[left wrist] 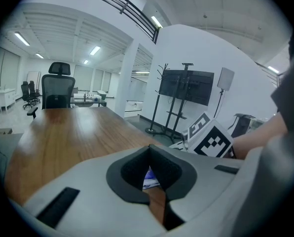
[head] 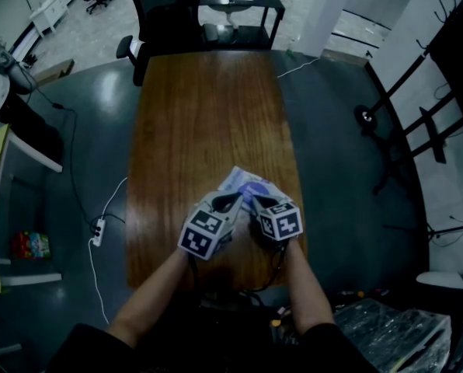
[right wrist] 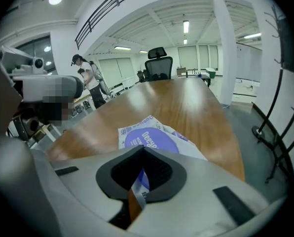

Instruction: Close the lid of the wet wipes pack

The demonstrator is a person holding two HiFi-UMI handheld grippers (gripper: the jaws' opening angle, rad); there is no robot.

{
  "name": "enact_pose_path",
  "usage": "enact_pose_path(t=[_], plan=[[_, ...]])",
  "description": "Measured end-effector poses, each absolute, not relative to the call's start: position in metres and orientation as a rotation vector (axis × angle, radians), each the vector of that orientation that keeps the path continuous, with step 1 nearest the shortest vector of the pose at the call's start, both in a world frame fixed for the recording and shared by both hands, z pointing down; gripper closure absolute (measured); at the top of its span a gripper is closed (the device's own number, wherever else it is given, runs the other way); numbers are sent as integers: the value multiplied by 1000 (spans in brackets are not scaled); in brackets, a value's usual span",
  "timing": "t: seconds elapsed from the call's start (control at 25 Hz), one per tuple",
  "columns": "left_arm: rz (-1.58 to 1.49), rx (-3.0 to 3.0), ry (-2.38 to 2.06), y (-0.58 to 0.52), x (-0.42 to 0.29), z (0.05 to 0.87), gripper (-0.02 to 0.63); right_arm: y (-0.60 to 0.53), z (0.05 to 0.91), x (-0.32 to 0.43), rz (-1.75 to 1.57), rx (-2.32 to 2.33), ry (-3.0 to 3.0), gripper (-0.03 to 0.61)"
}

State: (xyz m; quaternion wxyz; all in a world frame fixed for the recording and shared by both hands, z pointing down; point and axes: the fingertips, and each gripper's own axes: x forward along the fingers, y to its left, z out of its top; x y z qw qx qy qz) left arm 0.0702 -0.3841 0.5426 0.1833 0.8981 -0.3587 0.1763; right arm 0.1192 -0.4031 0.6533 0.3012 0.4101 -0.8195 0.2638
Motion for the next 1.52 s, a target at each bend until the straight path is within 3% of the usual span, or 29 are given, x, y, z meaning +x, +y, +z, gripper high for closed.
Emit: enact_pose_path(t=[0.4,1.52], plan=[[483,2537,-1011,-378,72,539,606,-401,650,119,604,1150,-2150,569],[288,2711,-1215,-275,67,426,607,-280,425,117,262,1418,-2686,569]])
